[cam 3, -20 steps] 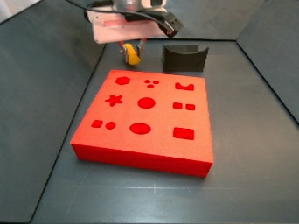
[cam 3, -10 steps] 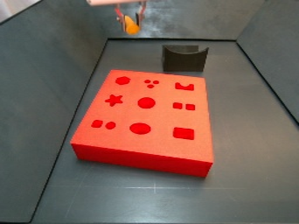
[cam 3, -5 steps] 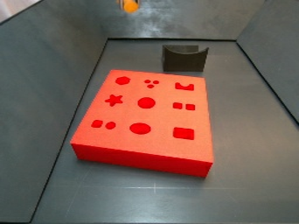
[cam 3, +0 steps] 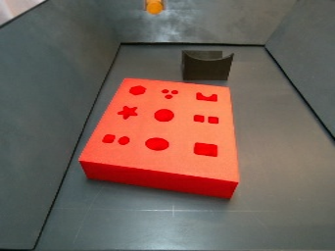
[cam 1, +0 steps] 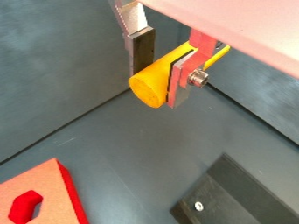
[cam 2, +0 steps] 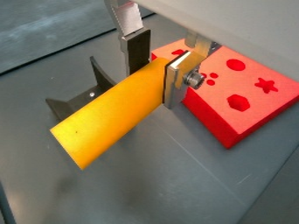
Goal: Pick up the oval object. Move up. Place the oval object on the fixture. Regrasp the oval object. Move to above the board. Insert the oval object.
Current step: Place the oval object on the fixture.
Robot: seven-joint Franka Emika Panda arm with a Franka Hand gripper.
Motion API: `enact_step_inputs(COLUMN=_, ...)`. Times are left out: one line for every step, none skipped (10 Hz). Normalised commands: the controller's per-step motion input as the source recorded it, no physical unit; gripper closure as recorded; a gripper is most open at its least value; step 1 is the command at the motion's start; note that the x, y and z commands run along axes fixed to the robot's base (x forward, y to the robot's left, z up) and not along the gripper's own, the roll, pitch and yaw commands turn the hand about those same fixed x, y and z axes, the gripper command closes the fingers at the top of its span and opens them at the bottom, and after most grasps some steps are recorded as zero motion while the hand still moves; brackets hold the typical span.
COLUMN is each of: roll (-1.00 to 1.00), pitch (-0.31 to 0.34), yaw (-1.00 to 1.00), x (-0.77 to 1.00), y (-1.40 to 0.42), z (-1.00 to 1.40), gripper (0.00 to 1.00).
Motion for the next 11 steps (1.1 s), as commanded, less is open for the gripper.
enact_step_inputs(roll=-0.06, pitch=0.167, yaw=-0.25, x=1.0, y=0.04, z=-0.07, gripper=1.0)
enact_step_inputs(roll=-0.07, pitch=0.147, yaw=-0.15, x=1.0, y=0.04, z=-0.06, gripper=1.0)
enact_step_inputs(roll=-0.08, pitch=0.142, yaw=-0.12, x=1.0, y=0.04, z=-0.06, gripper=1.0)
enact_step_inputs(roll=-0.09, pitch=0.144, yaw=-0.07, x=1.0, y=0.03, z=-0.05, gripper=1.0)
enact_step_inputs(roll=-0.1, pitch=0.146, yaw=-0.06, x=1.0, y=0.03, z=-0.04, gripper=1.0)
enact_step_inputs(roll=-0.11, pitch=0.146, yaw=-0.05, x=1.0, y=0.03, z=-0.03, gripper=1.0)
enact_step_inputs(roll=-0.11, pitch=0.143, yaw=-0.05, x=1.0, y=0.03, z=-0.03, gripper=1.0)
enact_step_inputs(roll=-0.12, pitch=0.146, yaw=-0.05, x=1.0, y=0.03, z=-0.03, gripper=1.0)
enact_step_inputs(roll=-0.13, pitch=0.153, yaw=-0.04, x=1.0, y=0.02, z=-0.02, gripper=1.0)
enact_step_inputs(roll=-0.13, pitch=0.159, yaw=-0.04, x=1.0, y=0.02, z=-0.02, gripper=1.0)
enact_step_inputs(roll=-1.0, pitch=-0.04, yaw=-0.05, x=1.0, y=-0.06, z=0.27, gripper=1.0)
